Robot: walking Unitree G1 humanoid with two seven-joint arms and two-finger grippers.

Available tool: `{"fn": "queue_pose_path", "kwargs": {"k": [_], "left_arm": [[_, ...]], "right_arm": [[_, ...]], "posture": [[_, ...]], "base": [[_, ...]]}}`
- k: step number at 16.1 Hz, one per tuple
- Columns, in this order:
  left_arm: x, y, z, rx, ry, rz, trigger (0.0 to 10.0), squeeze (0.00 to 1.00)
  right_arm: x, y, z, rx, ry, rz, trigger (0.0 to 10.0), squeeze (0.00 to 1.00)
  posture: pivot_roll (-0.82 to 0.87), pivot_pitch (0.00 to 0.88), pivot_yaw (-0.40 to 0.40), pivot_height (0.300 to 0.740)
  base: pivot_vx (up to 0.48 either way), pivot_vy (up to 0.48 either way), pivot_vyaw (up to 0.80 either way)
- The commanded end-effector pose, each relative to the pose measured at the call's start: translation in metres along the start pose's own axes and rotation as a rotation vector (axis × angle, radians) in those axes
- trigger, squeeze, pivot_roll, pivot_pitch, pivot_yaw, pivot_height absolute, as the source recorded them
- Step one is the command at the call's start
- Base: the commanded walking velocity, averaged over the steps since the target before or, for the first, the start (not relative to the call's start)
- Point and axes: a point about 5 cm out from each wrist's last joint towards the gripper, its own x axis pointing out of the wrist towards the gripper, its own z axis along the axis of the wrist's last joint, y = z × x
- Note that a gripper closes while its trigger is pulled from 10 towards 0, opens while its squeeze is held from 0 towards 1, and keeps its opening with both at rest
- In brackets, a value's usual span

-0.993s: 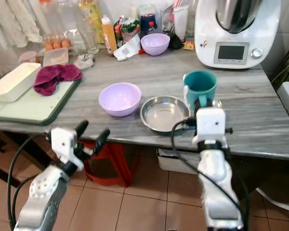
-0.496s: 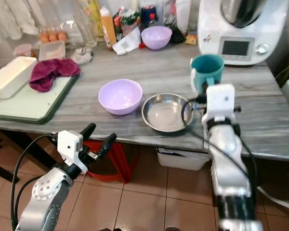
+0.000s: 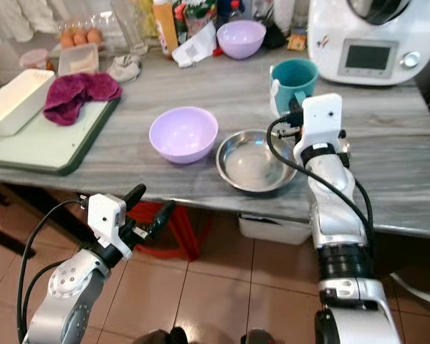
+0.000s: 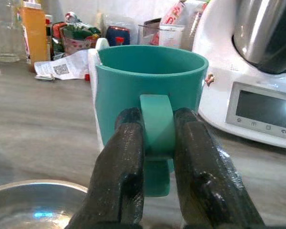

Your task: Setting the table

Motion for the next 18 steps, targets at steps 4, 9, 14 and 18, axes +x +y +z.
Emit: {"fn": "queue_pose_path", "kwargs": {"k": [4, 9, 14, 18], "left_arm": [[-0.001, -0.002, 0.008, -0.009, -0.028, -0.031, 10.0, 0.00], [0.005, -0.006, 0.015, -0.027, -0.058, -0.061, 10.0, 0.00], [0.008, -0.014, 0.023, -0.081, -0.095, -0.109, 10.0, 0.00], [0.014, -0.017, 0.032, -0.087, -0.122, -0.149, 10.0, 0.00]], "right_arm": [[0.012, -0.007, -0.003, 0.099, 0.002, 0.009, 10.0, 0.00], [0.020, -0.002, -0.006, 0.153, 0.002, 0.040, 10.0, 0.00], [0.019, 0.001, -0.019, 0.156, 0.043, 0.063, 10.0, 0.00], [0.015, 0.000, -0.030, 0.137, 0.072, 0.060, 10.0, 0.00]], "posture": [[-0.08, 0.211, 0.103, 0.740], [-0.08, 0.200, 0.102, 0.740], [-0.07, 0.199, 0.095, 0.740], [-0.08, 0.189, 0.092, 0.740]], "base": [[0.000, 0.000, 0.00], [0.000, 0.000, 0.00], [0.000, 0.000, 0.00], [0.000, 0.000, 0.00]]}}
